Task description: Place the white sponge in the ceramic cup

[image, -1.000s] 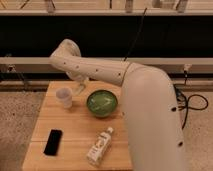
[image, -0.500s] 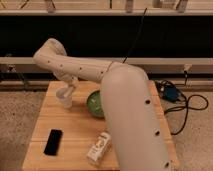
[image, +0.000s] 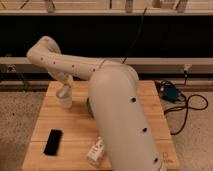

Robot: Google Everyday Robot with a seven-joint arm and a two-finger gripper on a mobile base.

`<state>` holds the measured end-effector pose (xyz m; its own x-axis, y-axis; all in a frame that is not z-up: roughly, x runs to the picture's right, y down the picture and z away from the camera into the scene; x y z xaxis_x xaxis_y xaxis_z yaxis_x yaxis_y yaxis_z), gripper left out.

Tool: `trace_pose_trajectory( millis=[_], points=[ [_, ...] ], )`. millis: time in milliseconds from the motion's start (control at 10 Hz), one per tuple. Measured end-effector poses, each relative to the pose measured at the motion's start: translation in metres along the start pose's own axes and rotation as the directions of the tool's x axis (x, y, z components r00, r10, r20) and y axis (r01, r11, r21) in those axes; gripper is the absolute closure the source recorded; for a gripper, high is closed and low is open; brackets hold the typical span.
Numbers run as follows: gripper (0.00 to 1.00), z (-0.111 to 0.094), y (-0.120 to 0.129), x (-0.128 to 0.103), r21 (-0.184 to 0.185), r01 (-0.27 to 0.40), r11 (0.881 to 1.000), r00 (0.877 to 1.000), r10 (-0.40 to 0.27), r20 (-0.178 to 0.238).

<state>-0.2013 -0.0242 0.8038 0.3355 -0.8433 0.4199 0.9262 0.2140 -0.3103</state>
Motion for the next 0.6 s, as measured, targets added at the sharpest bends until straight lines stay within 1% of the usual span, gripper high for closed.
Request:
trace_pose_trajectory(
  millis=[200, 300, 400, 500, 600],
  points=[
    [1.0, 0.0005, -0.0018, 0.0031, -0.001, 0.006, 1.0, 1.0, -0.006, 0.009],
    [1.0, 0.0028, -0.0036, 0.0098, -0.003, 0.006, 1.0, 1.0, -0.006, 0.01],
    [1.0, 0.0042, -0.0086, 0.0083, 0.002, 0.01, 1.0, 1.0, -0.01, 0.017],
    [1.0, 0.0057, -0.0114, 0.0063, 0.007, 0.012, 1.0, 1.0, -0.012, 0.013],
    [1.0, 0.0072, -0.0094, 0.0032, -0.001, 0.008, 1.0, 1.0, -0.008, 0.013]
  ],
)
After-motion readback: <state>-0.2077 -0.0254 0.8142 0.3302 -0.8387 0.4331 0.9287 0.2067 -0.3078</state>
